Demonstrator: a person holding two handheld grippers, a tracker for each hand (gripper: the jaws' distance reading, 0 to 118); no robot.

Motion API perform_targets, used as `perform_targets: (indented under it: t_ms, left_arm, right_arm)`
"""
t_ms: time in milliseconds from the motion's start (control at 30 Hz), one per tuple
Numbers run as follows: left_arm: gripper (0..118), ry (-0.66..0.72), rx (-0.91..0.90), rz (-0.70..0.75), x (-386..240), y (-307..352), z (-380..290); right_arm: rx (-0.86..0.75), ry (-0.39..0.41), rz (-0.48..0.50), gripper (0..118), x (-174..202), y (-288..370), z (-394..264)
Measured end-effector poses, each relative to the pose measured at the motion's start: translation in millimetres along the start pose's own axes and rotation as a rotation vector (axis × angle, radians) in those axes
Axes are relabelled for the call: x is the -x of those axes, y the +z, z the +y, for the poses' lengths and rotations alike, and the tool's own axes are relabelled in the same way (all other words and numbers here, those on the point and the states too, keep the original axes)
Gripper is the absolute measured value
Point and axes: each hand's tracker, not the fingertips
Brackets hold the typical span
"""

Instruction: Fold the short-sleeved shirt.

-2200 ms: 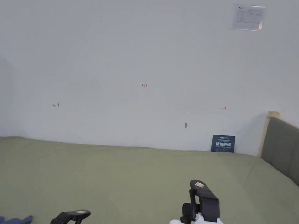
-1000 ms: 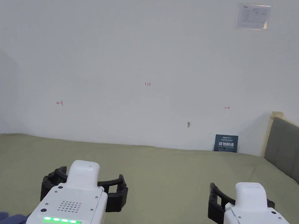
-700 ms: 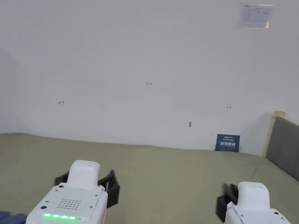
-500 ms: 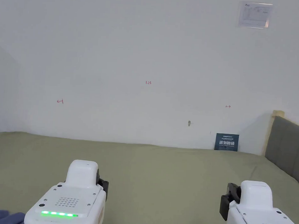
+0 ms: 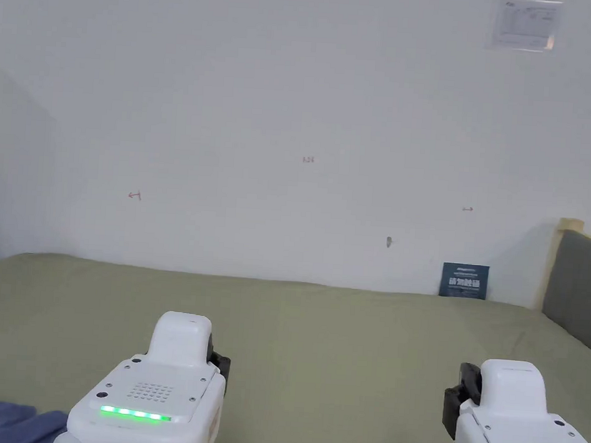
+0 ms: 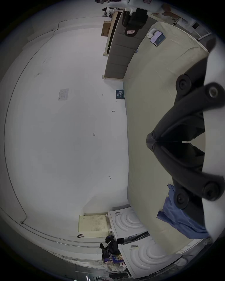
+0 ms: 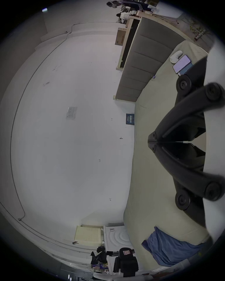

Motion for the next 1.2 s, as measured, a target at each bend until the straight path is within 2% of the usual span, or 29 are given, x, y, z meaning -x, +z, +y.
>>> perform_targets:
  t_ms: [100, 200, 433, 567, 700, 900, 1200]
  left_arm:
    - [0, -0.013, 0.010, 0.053, 23, 2, -1]
    - [0, 0.001, 0.035, 0.142, 62, 9, -2]
    - [0, 0.077, 0.065, 0.406, 175, 59, -15]
    - [0, 0.106, 0.085, 0.519, 219, 89, -27]
    - [0, 0.131, 0.093, 0.585, 244, 105, -36]
    - [0, 0.139, 0.118, 0.606, 258, 98, -43]
    - [0, 0.163, 0.197, 0.559, 276, 38, -64]
  right_arm:
    - [0.007, 0.004, 0.041, 2, 19, -11, 0]
    - [0.015, -0.007, 0.145, 2, 53, -24, -1]
    - [0.023, -0.003, 0.439, 2, 178, -42, -8]
    - [0.032, 0.001, 0.562, 2, 231, -44, -11]
    - [0.033, 0.014, 0.607, 2, 258, -44, -12]
    - [0.031, 0.045, 0.631, 2, 273, -48, -13]
    - [0.087, 0.041, 0.631, 2, 281, -68, -31]
